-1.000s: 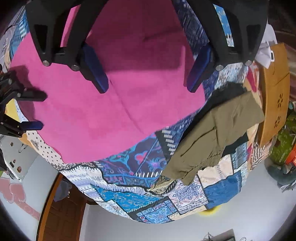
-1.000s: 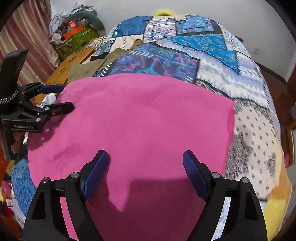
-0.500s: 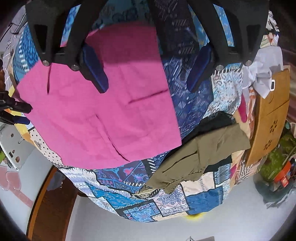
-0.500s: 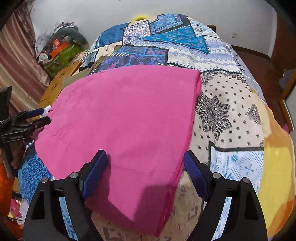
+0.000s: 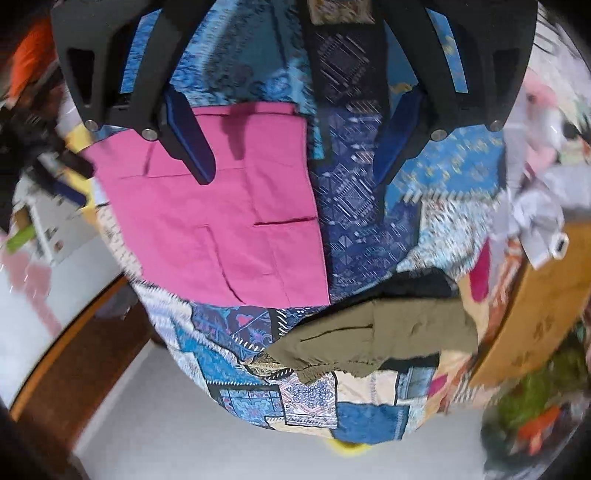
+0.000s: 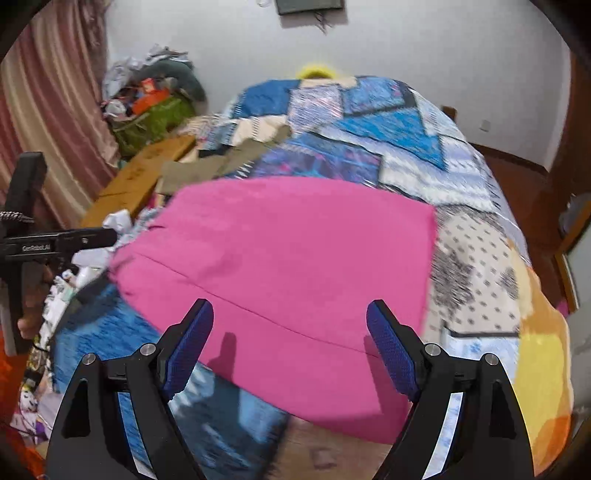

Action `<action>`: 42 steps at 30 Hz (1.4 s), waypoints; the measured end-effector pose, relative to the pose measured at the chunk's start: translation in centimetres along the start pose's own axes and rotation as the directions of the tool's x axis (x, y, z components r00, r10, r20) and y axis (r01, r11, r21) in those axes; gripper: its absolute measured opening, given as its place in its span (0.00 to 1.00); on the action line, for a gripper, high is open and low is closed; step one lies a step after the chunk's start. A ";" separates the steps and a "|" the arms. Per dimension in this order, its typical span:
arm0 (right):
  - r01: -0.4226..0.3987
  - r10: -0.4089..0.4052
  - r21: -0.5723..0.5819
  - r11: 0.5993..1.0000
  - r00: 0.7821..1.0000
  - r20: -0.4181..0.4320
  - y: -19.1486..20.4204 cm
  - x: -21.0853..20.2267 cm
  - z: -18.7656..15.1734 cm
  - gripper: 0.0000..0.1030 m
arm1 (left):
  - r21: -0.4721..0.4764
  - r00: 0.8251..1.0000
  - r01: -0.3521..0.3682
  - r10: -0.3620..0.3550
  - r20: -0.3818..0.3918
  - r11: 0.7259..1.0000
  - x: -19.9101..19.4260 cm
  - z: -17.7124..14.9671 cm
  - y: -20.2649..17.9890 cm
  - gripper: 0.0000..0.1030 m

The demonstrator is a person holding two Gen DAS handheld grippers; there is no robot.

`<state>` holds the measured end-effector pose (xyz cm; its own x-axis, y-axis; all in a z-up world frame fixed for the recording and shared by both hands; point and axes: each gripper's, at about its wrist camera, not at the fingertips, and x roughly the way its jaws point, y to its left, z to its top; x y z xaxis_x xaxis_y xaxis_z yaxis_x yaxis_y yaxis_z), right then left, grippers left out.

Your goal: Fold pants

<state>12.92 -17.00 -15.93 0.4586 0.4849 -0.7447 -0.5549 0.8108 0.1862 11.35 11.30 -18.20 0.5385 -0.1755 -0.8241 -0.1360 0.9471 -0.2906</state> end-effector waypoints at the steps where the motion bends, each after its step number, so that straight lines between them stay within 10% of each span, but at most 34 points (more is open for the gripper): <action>1: -0.013 0.013 -0.002 1.000 1.000 0.001 0.5 0.3 0.1 0.80 | -0.020 1.000 0.019 -0.020 -0.010 1.000 0.0 -0.2 0.1 0.85; 13: -0.013 0.007 -0.079 0.997 0.998 -0.070 3.4 4.1 -1.2 0.81 | -0.169 0.956 0.226 -0.252 -0.152 0.959 1.5 -3.5 0.4 0.85; 25: -0.049 0.046 -0.059 0.997 0.997 -0.060 3.2 4.1 -1.5 0.82 | -0.314 0.901 0.358 -0.413 -0.130 0.879 4.5 -1.6 0.2 0.85; 30: -0.060 0.058 -0.049 0.997 0.997 -0.054 3.1 3.9 -1.5 0.82 | -0.265 0.974 0.160 -0.195 -0.111 0.951 4.7 -0.5 -0.7 0.36; 34: -0.088 0.087 -0.001 0.996 0.996 -0.035 2.7 3.1 -1.3 0.81 | -0.168 0.996 0.072 -0.079 -0.039 0.983 3.5 -0.5 -2.4 0.24; 42: -0.061 0.060 0.105 0.993 0.998 0.015 -0.4 0.4 -1.8 0.81 | 0.075 0.966 -0.182 0.164 0.200 0.980 -3.1 -0.3 -4.8 0.19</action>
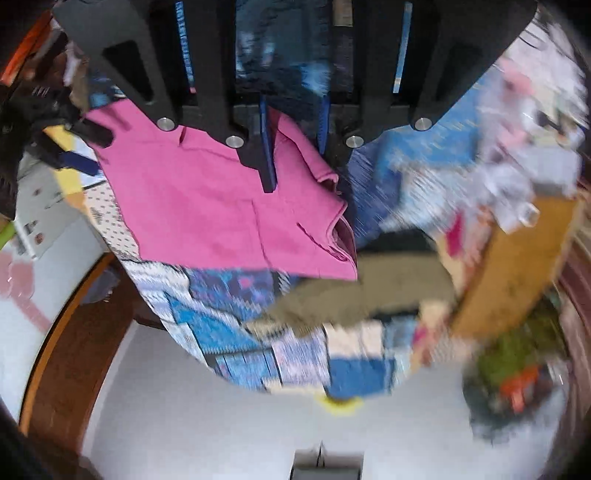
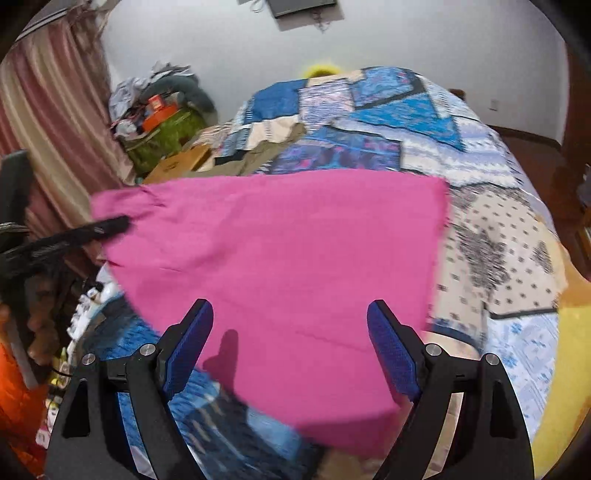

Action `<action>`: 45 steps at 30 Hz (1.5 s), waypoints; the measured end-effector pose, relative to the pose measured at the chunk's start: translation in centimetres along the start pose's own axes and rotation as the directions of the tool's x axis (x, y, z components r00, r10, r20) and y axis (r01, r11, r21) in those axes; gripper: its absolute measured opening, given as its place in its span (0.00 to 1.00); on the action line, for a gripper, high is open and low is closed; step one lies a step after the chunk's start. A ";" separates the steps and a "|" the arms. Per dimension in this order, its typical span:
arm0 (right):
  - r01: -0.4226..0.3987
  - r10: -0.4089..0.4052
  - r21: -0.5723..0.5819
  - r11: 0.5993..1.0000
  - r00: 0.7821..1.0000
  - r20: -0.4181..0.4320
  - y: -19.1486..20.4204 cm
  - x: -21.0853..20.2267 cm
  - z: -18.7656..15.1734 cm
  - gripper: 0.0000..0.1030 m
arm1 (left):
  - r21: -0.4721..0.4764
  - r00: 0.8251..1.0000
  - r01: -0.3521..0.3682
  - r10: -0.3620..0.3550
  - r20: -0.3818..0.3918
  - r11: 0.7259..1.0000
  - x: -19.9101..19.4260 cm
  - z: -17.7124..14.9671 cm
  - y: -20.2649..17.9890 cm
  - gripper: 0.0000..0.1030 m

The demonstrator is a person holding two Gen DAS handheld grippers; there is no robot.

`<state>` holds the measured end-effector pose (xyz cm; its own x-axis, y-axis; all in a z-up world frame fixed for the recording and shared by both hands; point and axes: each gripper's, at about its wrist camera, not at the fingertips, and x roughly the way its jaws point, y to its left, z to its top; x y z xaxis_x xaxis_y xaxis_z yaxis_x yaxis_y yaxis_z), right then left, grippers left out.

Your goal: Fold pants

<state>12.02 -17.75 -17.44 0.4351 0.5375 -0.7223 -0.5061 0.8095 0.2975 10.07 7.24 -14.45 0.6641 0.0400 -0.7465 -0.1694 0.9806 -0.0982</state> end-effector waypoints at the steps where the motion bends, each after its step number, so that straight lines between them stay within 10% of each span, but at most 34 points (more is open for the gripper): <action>1: 0.022 -0.022 0.006 1.000 1.000 -0.002 -0.4 -0.1 -0.2 0.81 | 0.019 0.999 -0.026 0.025 0.027 0.999 -0.8 0.1 0.1 0.19; 6: 0.085 -0.084 0.024 0.996 0.996 -0.043 -2.3 0.3 -1.5 0.81 | 0.123 0.983 -0.118 0.098 0.155 0.985 -3.7 0.6 -1.3 0.18; 12: 0.071 -0.070 0.026 0.997 0.997 -0.042 -2.7 0.4 -1.9 0.82 | 0.211 0.984 -0.047 0.009 0.177 0.976 -3.6 1.6 -5.0 0.18; 21: 0.058 -0.057 0.031 0.998 0.998 -0.034 -2.8 0.4 -2.1 0.82 | 0.227 0.965 0.257 -0.264 -0.003 0.939 -1.2 3.4 -10.0 0.15; 32: 0.040 -0.039 0.034 0.999 0.999 -0.031 -3.1 0.5 -2.1 0.82 | 0.171 0.904 0.415 -0.384 -0.188 0.893 2.0 2.6 -12.7 0.15; 36: 0.037 -0.036 0.036 0.999 0.999 -0.030 -3.1 0.5 -2.1 0.82 | 0.188 0.889 0.442 -0.402 -0.218 0.877 1.9 2.3 -13.1 0.29; 39: 0.035 -0.034 0.040 0.999 0.999 -0.030 -3.3 0.5 -2.1 0.82 | 0.204 0.903 0.422 -0.389 -0.183 0.883 1.3 2.5 -13.0 0.53; 45: 0.035 -0.033 0.053 0.998 0.999 -0.031 -3.6 0.4 -2.1 0.82 | 0.252 0.961 0.277 -0.262 -0.093 0.927 1.6 5.0 -11.2 0.67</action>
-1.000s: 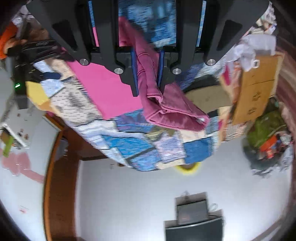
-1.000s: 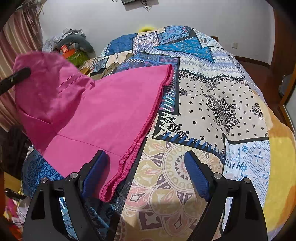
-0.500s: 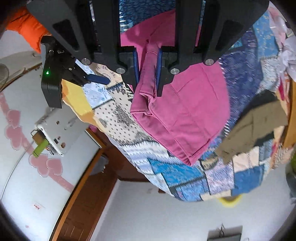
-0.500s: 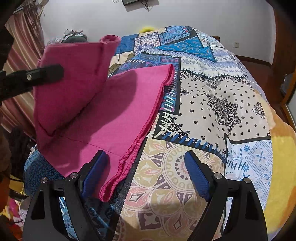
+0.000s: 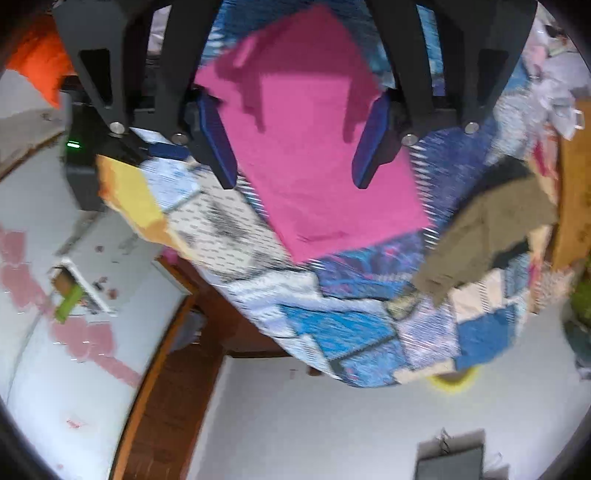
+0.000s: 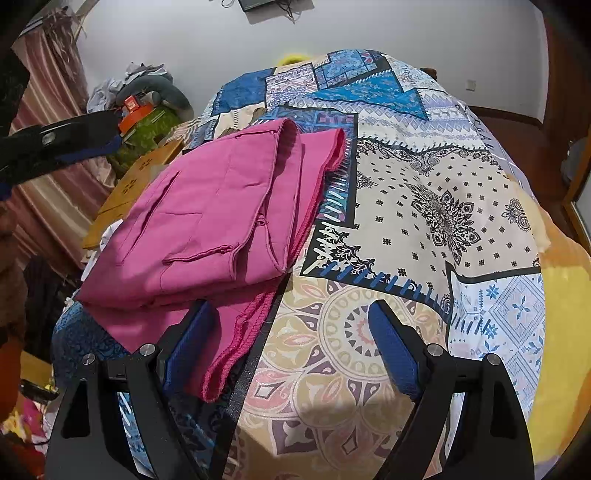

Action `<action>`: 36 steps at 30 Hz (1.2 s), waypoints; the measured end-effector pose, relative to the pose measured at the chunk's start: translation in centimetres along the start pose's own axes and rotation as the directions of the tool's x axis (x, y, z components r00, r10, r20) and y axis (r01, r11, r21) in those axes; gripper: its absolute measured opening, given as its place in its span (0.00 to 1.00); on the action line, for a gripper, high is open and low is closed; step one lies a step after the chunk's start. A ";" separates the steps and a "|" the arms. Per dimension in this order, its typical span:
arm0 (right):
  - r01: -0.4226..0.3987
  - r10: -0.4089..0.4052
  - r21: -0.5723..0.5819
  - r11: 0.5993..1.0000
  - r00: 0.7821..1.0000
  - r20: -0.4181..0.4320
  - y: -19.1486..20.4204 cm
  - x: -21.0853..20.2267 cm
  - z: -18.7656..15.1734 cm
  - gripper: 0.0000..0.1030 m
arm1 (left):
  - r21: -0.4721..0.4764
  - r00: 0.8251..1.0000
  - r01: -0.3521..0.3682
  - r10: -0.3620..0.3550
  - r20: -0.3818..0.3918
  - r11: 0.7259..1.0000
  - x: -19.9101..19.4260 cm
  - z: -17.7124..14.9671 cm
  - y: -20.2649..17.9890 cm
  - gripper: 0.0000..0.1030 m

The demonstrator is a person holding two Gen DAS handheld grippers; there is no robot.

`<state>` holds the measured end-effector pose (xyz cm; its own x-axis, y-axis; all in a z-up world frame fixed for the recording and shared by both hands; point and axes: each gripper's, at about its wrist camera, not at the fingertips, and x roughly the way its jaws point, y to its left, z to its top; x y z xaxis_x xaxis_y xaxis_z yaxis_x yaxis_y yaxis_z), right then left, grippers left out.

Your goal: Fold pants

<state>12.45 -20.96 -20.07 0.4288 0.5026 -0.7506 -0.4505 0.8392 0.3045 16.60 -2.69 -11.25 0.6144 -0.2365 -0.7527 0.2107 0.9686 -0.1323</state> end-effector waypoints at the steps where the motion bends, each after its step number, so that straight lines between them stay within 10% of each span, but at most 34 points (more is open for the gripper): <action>1: -0.002 0.002 0.004 1.000 1.000 -0.001 -0.1 -0.1 0.0 0.82 | 0.003 1.000 -0.022 0.022 0.002 1.000 0.1 0.2 0.6 0.68; 16: 0.007 -0.007 0.002 1.000 1.000 0.014 0.2 -1.6 0.3 0.82 | 0.013 0.951 -0.266 0.264 -0.160 0.964 11.5 5.3 10.1 0.72; 21: 0.024 -0.024 0.000 1.000 1.000 0.021 -0.2 -1.9 0.5 0.82 | 0.063 0.895 -0.337 0.340 -0.287 0.939 16.7 3.2 11.7 0.79; 36: 0.018 -0.018 0.001 1.000 0.998 0.065 0.1 -2.7 1.2 0.82 | -0.098 0.877 -0.402 0.352 -0.326 0.910 8.0 -6.0 16.2 0.94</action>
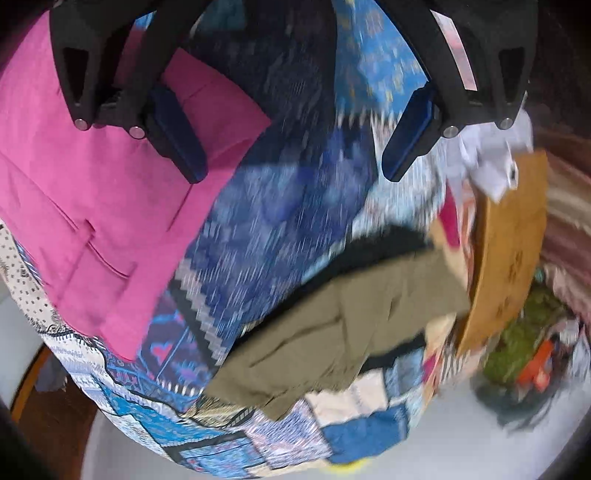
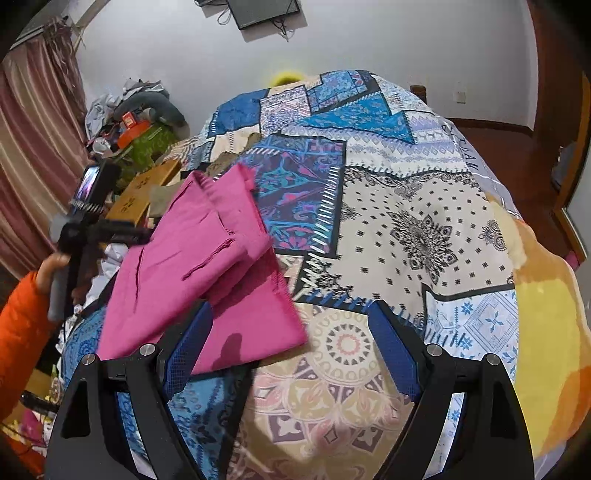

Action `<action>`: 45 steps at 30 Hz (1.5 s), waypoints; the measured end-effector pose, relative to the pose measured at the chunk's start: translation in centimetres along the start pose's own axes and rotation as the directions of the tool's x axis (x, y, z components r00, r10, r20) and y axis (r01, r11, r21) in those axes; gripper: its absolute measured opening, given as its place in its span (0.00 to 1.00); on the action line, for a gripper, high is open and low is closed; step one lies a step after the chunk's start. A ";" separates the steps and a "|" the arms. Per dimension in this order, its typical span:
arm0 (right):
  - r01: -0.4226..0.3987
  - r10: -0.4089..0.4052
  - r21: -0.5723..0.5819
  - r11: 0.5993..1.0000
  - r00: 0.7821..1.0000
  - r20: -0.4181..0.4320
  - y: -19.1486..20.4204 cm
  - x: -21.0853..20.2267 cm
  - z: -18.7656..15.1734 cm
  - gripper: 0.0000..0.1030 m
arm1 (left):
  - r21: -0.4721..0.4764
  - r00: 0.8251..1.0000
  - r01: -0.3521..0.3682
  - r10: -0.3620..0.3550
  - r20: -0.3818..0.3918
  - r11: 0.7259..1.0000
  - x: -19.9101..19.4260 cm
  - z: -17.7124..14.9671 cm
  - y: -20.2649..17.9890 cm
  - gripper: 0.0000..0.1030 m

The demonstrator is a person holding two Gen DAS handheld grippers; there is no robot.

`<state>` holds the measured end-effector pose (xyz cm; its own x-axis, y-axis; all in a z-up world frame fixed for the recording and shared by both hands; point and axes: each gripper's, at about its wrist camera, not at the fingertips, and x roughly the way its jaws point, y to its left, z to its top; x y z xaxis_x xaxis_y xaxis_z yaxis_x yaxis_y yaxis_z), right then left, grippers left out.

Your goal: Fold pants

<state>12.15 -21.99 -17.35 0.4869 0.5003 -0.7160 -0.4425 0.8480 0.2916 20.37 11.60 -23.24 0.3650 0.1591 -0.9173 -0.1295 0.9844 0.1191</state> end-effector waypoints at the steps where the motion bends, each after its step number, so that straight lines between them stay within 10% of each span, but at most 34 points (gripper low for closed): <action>1: -0.002 0.002 -0.008 1.000 1.000 0.000 0.2 0.0 0.1 0.82 | -0.015 1.000 0.011 -0.011 -0.006 1.000 -0.2 -0.5 0.3 0.94; 15: -0.013 0.011 -0.082 0.997 1.000 -0.025 2.4 1.3 -0.7 0.82 | 0.036 0.985 0.168 -0.169 0.029 0.985 -5.3 -5.9 -3.5 0.94; 31: 0.032 -0.033 -0.050 0.998 0.999 -0.034 -1.1 1.0 -0.4 0.82 | 0.141 0.988 -0.027 0.005 0.154 0.990 -6.1 -4.3 -3.4 0.94; 39: 0.012 -0.012 -0.010 1.000 1.000 -0.001 -2.1 2.0 1.9 0.65 | 0.162 0.959 0.126 -0.162 0.233 0.979 -8.8 -0.1 -5.3 0.92; 45: -0.035 0.038 0.072 0.997 0.998 -0.052 -3.9 4.5 3.0 0.48 | 0.184 0.942 0.241 -0.275 0.191 0.953 -7.7 2.2 -8.0 0.62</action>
<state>18.32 -22.53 -19.77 0.4301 0.5227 -0.7361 -0.4035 0.8407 0.3611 20.58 2.63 -16.29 0.5557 -0.1064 -0.8245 0.1343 0.9902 -0.0373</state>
